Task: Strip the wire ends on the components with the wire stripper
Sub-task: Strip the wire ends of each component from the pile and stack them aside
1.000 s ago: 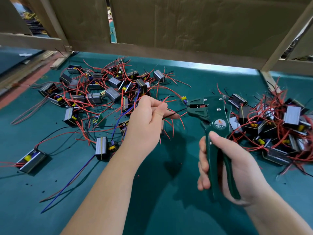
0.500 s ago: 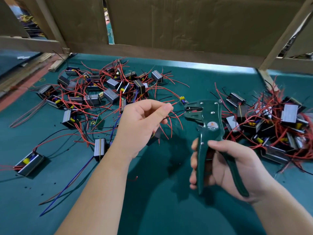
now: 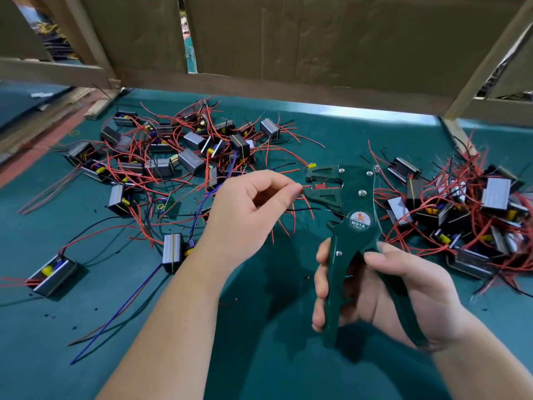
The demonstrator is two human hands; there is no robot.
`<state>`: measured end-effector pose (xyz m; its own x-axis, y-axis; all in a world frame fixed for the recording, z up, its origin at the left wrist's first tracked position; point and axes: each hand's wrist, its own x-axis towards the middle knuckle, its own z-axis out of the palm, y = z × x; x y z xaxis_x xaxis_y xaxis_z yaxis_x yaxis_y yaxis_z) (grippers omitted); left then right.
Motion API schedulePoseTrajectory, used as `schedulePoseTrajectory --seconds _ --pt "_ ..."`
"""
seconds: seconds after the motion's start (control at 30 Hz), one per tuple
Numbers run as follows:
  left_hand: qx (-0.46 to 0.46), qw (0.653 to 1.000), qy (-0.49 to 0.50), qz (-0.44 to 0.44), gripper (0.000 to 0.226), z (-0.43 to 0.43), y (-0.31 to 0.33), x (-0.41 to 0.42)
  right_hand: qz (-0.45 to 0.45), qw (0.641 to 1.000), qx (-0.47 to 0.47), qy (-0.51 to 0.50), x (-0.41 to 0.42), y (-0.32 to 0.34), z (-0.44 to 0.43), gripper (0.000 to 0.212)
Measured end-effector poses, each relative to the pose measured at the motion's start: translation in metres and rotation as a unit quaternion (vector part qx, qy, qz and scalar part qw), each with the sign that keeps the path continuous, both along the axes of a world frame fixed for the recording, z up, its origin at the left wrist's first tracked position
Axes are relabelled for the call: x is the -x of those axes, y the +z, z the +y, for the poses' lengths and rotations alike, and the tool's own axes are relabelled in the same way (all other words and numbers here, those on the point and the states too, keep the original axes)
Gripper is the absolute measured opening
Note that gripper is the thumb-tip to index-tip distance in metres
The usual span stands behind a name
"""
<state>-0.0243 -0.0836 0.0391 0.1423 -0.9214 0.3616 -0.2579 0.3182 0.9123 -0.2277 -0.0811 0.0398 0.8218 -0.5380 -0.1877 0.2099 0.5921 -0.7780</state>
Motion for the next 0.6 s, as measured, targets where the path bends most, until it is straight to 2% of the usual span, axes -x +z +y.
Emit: schedulePoseTrajectory --seconds 0.2,0.6 --pt "0.045 0.995 0.029 -0.086 0.016 0.0002 -0.0002 -0.0037 0.049 0.998 0.033 -0.008 0.0018 -0.0010 0.0004 0.048" --pt "0.059 0.992 0.030 -0.111 0.011 0.0006 0.0001 -0.0053 0.067 0.997 0.021 -0.024 -0.0004 -0.0032 0.0019 0.044"
